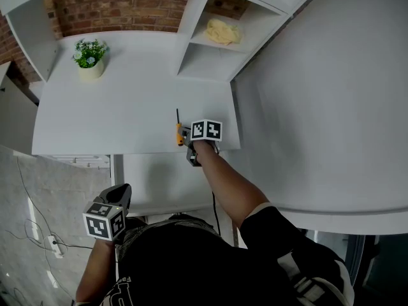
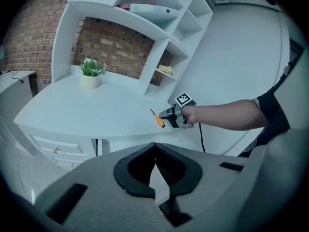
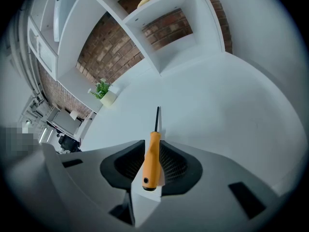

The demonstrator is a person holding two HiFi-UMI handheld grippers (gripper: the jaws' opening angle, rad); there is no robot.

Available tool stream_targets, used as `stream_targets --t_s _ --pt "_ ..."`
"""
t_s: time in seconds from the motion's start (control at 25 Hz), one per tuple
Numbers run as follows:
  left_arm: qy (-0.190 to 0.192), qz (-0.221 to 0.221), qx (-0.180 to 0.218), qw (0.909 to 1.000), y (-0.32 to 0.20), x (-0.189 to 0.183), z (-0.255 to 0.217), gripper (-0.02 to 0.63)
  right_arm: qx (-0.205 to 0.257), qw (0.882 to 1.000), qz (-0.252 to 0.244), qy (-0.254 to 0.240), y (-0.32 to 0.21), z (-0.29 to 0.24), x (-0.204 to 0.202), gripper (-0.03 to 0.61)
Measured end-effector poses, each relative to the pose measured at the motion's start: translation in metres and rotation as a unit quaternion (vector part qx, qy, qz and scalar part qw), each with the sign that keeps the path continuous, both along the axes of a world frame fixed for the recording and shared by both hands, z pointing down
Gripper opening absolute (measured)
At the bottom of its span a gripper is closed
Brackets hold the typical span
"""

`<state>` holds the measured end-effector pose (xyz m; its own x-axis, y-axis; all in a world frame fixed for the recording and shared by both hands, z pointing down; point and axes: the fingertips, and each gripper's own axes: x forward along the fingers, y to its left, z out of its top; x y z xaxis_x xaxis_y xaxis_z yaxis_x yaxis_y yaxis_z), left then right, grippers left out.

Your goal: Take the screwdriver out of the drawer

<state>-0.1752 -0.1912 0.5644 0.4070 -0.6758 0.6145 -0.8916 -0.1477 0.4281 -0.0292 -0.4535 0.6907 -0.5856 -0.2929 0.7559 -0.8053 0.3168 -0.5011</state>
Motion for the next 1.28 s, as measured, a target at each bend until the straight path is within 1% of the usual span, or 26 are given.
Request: stream_targets --t_s 0.12,0.36,0.68,0.84,0.92,1.04,1.12,1.28 --pt "0.000 0.004 0.005 1.0000 -0.002 0.007 -0.004 0.015 0.012 1.000 -0.004 -0.011 0.004 -0.011 0.002 0.097" --pt "0.001 0.003 0.015 0.9999 -0.007 0.017 -0.011 0.015 0.047 0.997 -0.019 -0.051 0.025 -0.046 -0.001 0.096" --pt "-0.013 0.007 0.037 0.9992 -0.017 0.030 -0.029 0.015 0.114 0.987 -0.053 -0.098 0.060 -0.112 0.008 0.095" --pt "-0.014 0.007 0.055 0.9984 -0.022 0.040 -0.043 0.015 0.162 0.977 -0.091 -0.107 0.086 -0.153 0.014 0.095" --pt "-0.019 0.008 0.066 0.9976 -0.025 0.047 -0.051 0.015 0.190 0.969 -0.115 -0.107 0.098 -0.173 0.017 0.095" --pt "-0.036 0.014 0.088 0.9954 -0.027 0.059 -0.067 0.015 0.232 0.956 -0.150 -0.100 0.117 -0.198 0.026 0.095" --pt "-0.041 0.017 0.102 0.9938 -0.026 0.069 -0.078 0.015 0.252 0.948 -0.166 -0.099 0.130 -0.211 0.034 0.095" --pt "-0.021 0.003 0.129 0.9914 -0.021 0.090 -0.102 0.015 0.277 0.936 -0.191 -0.105 0.156 -0.229 0.052 0.094"
